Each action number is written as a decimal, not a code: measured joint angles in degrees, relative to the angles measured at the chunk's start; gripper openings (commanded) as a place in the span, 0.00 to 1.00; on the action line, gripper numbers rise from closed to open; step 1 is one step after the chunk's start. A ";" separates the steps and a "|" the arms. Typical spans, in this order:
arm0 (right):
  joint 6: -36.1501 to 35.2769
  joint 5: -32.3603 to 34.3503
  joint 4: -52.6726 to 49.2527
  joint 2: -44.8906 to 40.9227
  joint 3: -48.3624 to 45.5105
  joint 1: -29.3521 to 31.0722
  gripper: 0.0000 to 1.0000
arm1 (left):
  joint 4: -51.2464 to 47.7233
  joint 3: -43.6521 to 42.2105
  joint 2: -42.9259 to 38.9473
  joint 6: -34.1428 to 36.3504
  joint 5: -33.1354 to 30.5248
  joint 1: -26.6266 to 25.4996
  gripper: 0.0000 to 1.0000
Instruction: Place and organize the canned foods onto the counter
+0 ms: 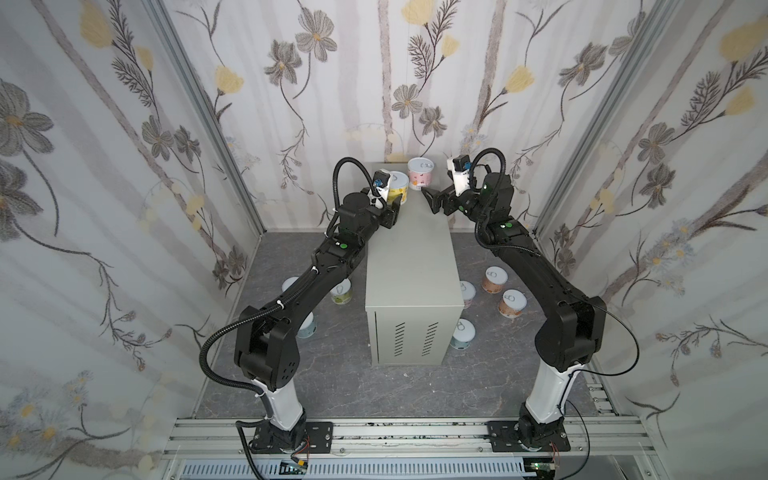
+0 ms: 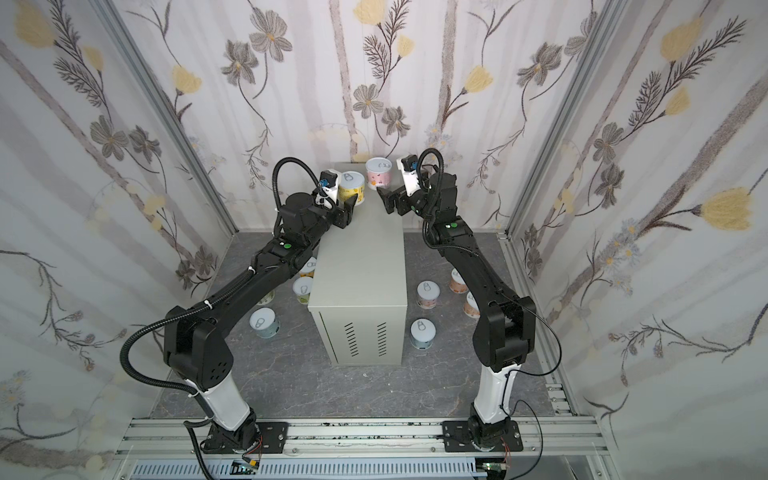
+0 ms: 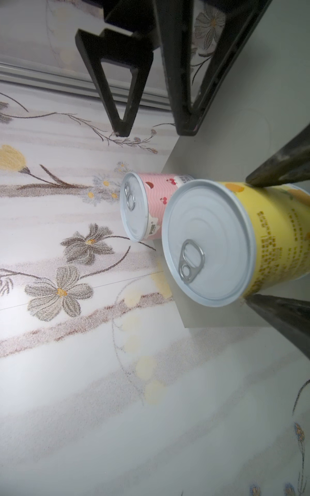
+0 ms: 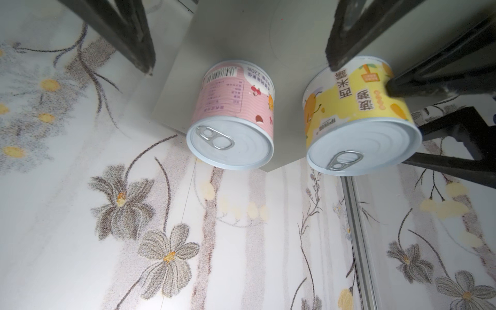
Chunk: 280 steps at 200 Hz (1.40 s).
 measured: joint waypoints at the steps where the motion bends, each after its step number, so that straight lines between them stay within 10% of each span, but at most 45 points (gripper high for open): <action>1: 0.00 -0.04 -0.04 0.04 0.07 -0.02 1.00 | 0.00 0.07 0.04 0.00 -0.02 0.02 0.64; 280: 2.99 -4.44 1.25 8.26 6.97 -1.73 0.97 | -0.48 15.80 13.03 0.04 1.18 2.80 0.64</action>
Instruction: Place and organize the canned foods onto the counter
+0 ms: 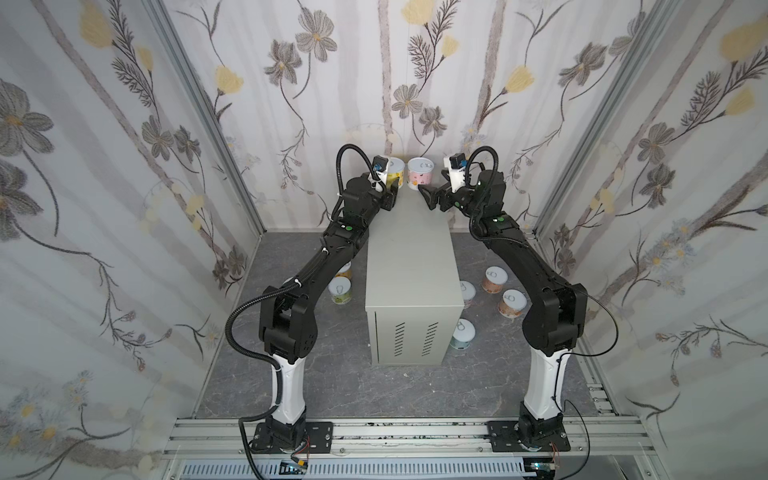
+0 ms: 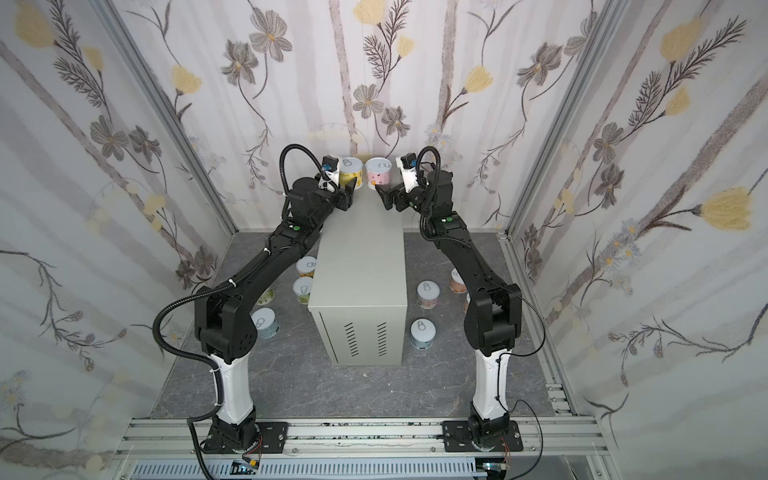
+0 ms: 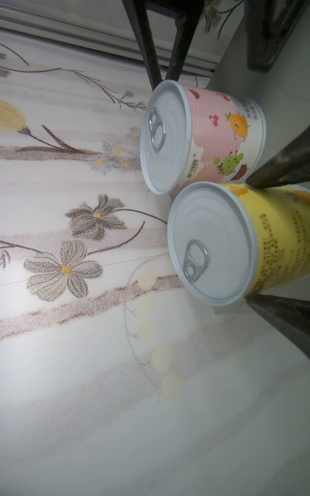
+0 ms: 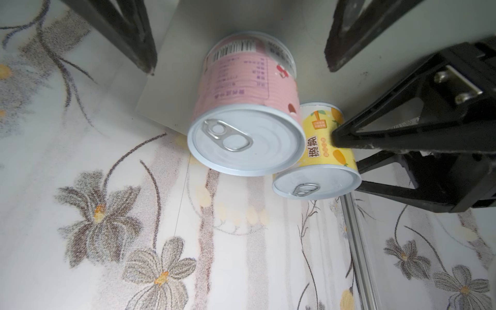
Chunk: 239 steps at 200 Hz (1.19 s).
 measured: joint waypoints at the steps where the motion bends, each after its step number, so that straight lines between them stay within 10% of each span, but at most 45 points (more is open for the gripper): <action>1: 0.00 0.00 0.00 0.00 0.00 0.00 0.97 | 0.00 0.00 0.02 0.00 0.02 0.00 0.64; 239: 1.33 -1.95 3.06 1.44 0.39 -0.04 0.96 | 0.02 0.07 0.17 0.00 2.54 0.04 0.64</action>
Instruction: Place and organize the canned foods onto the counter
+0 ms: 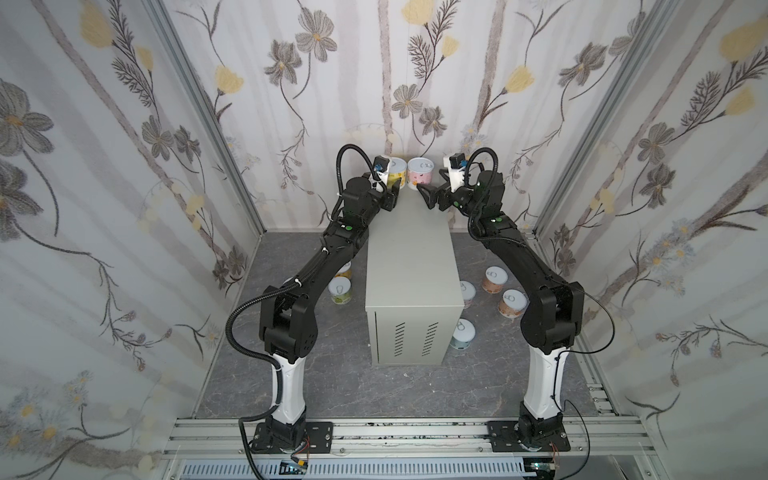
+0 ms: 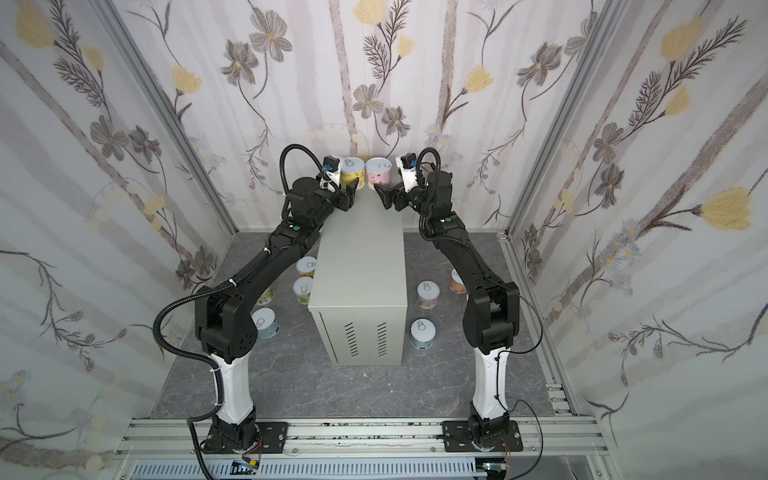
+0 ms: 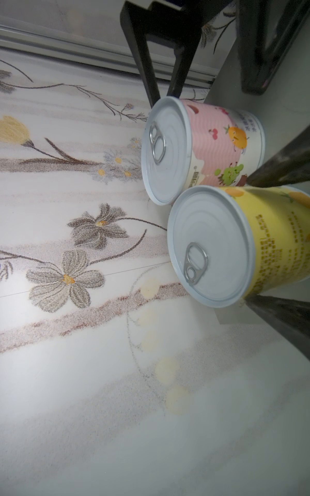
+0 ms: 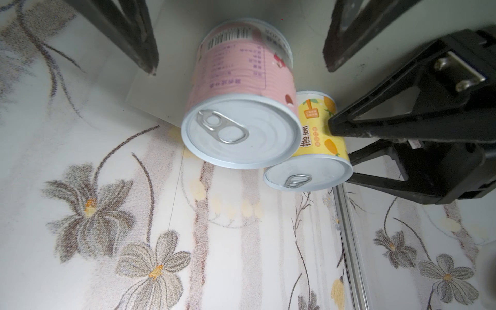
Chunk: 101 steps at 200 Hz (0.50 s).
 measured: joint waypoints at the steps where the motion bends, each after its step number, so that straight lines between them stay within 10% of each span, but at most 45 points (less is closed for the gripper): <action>1: 0.00 0.00 0.00 0.00 0.00 0.00 0.96 | 0.00 0.00 0.00 0.00 0.00 0.00 0.64; 101: 0.17 0.00 0.92 0.63 0.42 0.00 0.91 | -0.09 0.02 0.04 0.00 0.63 -0.02 0.64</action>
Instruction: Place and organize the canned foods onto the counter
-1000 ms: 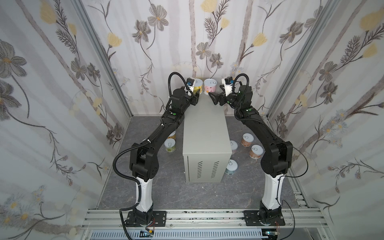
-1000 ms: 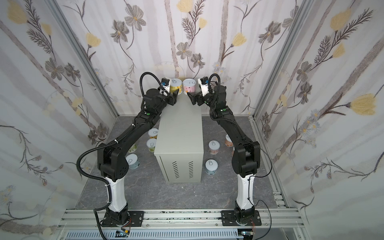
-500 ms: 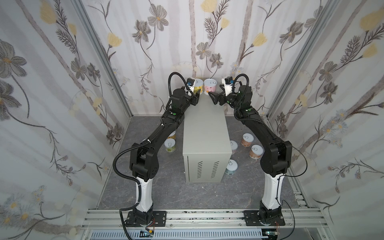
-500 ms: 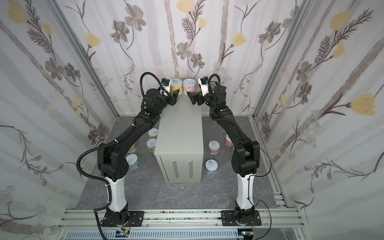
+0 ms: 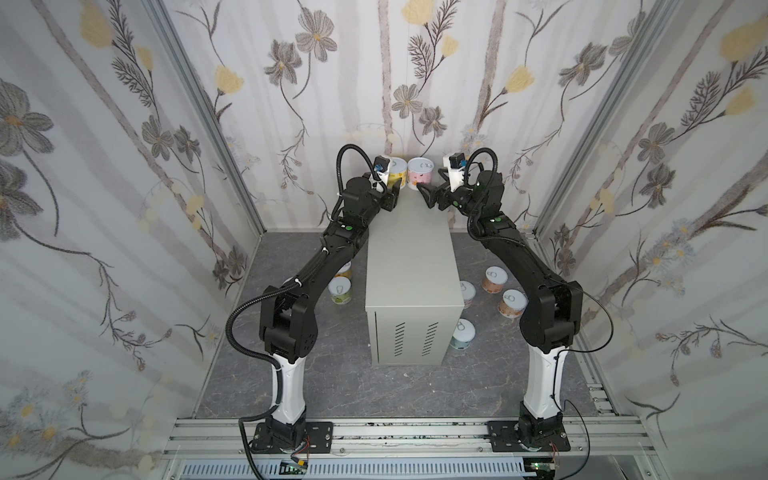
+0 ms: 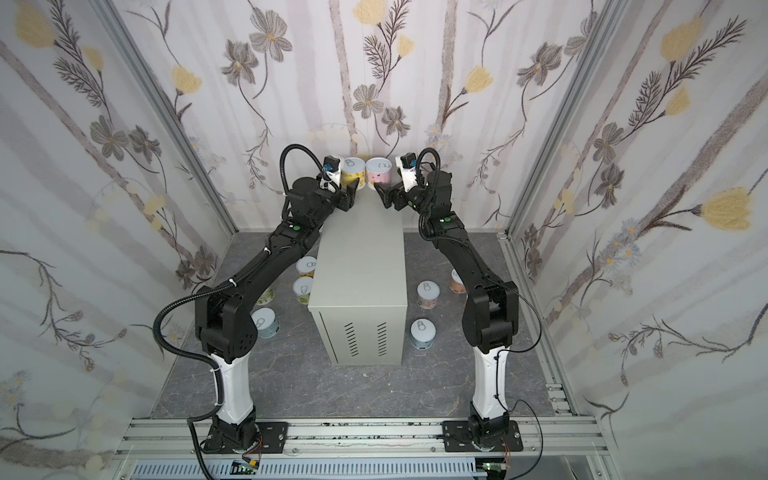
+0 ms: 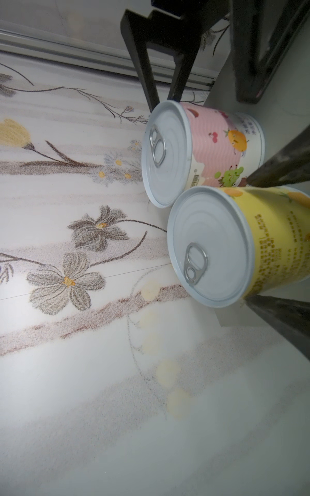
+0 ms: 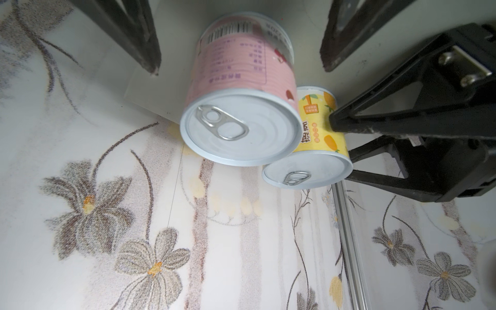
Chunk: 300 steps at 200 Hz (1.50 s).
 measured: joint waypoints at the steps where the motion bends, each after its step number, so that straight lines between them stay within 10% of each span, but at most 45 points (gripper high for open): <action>1: 0.02 0.00 0.02 0.00 0.00 0.00 0.91 | 0.00 0.00 0.00 0.00 0.02 0.00 0.64; 300: 1.31 -1.36 2.97 3.96 4.07 0.02 0.75 | -1.84 -0.28 -0.81 0.00 0.42 -0.09 0.75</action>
